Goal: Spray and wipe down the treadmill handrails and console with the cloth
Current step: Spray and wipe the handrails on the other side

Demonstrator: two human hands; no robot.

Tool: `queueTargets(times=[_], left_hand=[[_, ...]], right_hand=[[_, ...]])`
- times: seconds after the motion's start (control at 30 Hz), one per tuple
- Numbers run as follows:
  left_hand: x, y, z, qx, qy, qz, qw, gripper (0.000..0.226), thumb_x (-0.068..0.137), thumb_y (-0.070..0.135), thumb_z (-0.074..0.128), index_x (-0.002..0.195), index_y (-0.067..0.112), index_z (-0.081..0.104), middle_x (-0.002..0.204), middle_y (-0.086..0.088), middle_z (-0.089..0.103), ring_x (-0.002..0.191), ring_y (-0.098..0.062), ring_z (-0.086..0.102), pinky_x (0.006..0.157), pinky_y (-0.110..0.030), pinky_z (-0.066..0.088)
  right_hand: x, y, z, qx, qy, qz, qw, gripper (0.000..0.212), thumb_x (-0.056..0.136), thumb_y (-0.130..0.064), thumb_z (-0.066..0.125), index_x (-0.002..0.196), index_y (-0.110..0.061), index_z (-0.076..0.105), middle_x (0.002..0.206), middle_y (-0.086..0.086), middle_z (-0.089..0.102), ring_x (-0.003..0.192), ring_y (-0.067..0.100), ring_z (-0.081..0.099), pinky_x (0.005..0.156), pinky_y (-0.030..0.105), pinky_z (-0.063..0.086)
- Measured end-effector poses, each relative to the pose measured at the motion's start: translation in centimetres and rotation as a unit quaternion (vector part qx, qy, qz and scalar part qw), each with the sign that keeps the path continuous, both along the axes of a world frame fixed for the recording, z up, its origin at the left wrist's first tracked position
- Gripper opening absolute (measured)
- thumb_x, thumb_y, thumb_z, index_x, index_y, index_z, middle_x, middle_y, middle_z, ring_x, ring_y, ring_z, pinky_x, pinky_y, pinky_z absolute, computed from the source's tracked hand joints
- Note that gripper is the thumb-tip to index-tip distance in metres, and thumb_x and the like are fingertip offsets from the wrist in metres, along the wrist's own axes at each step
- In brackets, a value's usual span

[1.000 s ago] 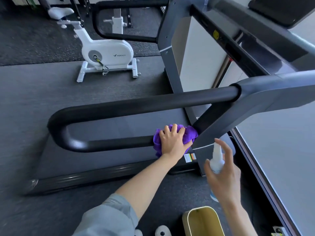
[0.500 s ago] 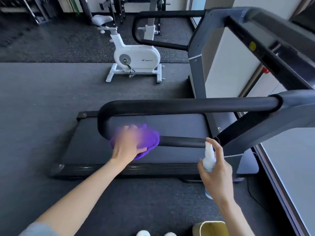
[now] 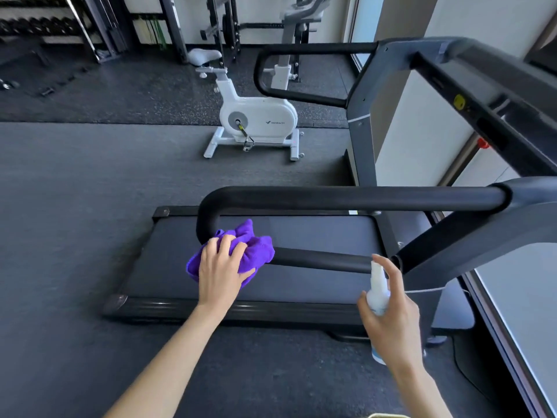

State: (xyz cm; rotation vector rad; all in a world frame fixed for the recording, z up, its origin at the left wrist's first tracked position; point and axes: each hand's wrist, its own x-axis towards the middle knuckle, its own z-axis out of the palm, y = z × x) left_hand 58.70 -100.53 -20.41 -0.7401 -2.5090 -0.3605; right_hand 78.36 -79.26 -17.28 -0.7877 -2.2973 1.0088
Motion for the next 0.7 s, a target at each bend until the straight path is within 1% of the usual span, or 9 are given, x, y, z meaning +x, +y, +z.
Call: queueTargets(times=[0.07,0.1,0.2,0.27,0.33,0.4,0.5,0.57,0.7], left_hand=[[1.6,0.1,-0.6,0.163,-0.018,0.068,0.984,0.035,0.067,0.021,0.079,0.095,0.004,0.065,0.102,-0.013,0.061,0.086,-0.036,0.054,0.074,-0.044,0.047],[2.4,0.2,-0.6,0.251,-0.028,0.095,0.963,0.031,0.074,0.025,0.071,0.096,0.003,0.064,0.103,-0.014,0.059,0.088,-0.035,0.052,0.077,-0.041,0.044],[3.6,0.6,0.5,0.462,-0.022,0.144,0.875,0.029,0.082,0.023,0.061,0.100,0.000,0.060,0.110,-0.017,0.056,0.097,-0.033,0.050,0.088,-0.028,0.036],[3.6,0.9,2.1,0.540,-0.018,0.154,0.827,0.031,0.083,0.020,0.061,0.103,-0.003,0.059,0.115,-0.021,0.054,0.105,-0.034,0.050,0.093,-0.032,0.038],[3.2,1.3,3.9,0.591,-0.012,0.156,0.791,0.034,0.085,0.020,0.059,0.104,-0.008,0.058,0.116,-0.026,0.051,0.108,-0.040,0.051,0.094,-0.043,0.043],[2.8,1.0,5.2,0.616,0.012,0.168,0.770,0.037,0.088,0.021,0.058,0.105,-0.012,0.056,0.115,-0.031,0.050,0.108,-0.043,0.051,0.095,-0.044,0.042],[3.3,-1.3,5.0,0.580,0.096,0.188,0.787,0.040,0.092,0.024,0.059,0.105,-0.014,0.054,0.113,-0.035,0.049,0.108,-0.037,0.050,0.098,-0.032,0.039],[3.4,-3.0,4.2,0.568,0.126,0.212,0.785,0.044,0.095,0.030,0.057,0.104,-0.013,0.054,0.110,-0.036,0.049,0.106,-0.036,0.051,0.099,-0.033,0.039],[2.6,-1.6,3.6,0.604,0.039,0.207,0.769,0.040,0.094,0.023,0.056,0.112,-0.013,0.053,0.116,-0.036,0.047,0.113,-0.038,0.050,0.102,-0.032,0.038]], right_hand=[[0.1,0.2,0.0,0.005,-0.008,0.002,1.000,0.070,0.083,-0.003,0.066,0.130,-0.048,0.040,0.061,-0.004,0.055,0.052,0.018,0.051,0.047,0.022,0.041],[0.1,0.2,0.0,0.004,-0.012,0.005,1.000,0.071,0.083,-0.003,0.066,0.130,-0.049,0.039,0.063,-0.005,0.056,0.052,0.017,0.052,0.048,0.024,0.042],[0.0,0.4,0.1,0.001,-0.025,0.019,1.000,0.072,0.083,-0.004,0.065,0.129,-0.052,0.038,0.065,-0.005,0.057,0.053,0.017,0.054,0.049,0.025,0.042],[-0.2,0.4,0.1,0.005,-0.033,0.028,0.999,0.072,0.083,-0.005,0.065,0.129,-0.053,0.037,0.063,-0.003,0.057,0.052,0.018,0.053,0.048,0.023,0.040],[-0.5,0.4,0.0,0.006,-0.034,0.034,0.999,0.073,0.082,-0.005,0.066,0.128,-0.054,0.037,0.061,-0.003,0.056,0.050,0.020,0.052,0.046,0.022,0.040],[-0.7,0.4,0.0,0.009,-0.036,0.042,0.998,0.073,0.082,-0.005,0.067,0.128,-0.054,0.038,0.061,-0.004,0.055,0.050,0.022,0.053,0.045,0.024,0.042],[-0.8,0.4,-0.2,0.010,-0.035,0.057,0.998,0.071,0.082,-0.005,0.067,0.129,-0.051,0.039,0.060,-0.003,0.056,0.056,0.020,0.054,0.044,0.020,0.042],[-0.9,0.3,-0.3,0.005,-0.037,0.066,0.997,0.069,0.083,-0.004,0.068,0.130,-0.047,0.041,0.060,-0.004,0.056,0.064,0.014,0.056,0.047,0.018,0.043],[-1.4,-0.3,-0.6,0.004,-0.057,0.081,0.995,0.067,0.083,-0.005,0.068,0.130,-0.044,0.041,0.064,-0.005,0.059,0.055,0.017,0.054,0.049,0.019,0.041]])
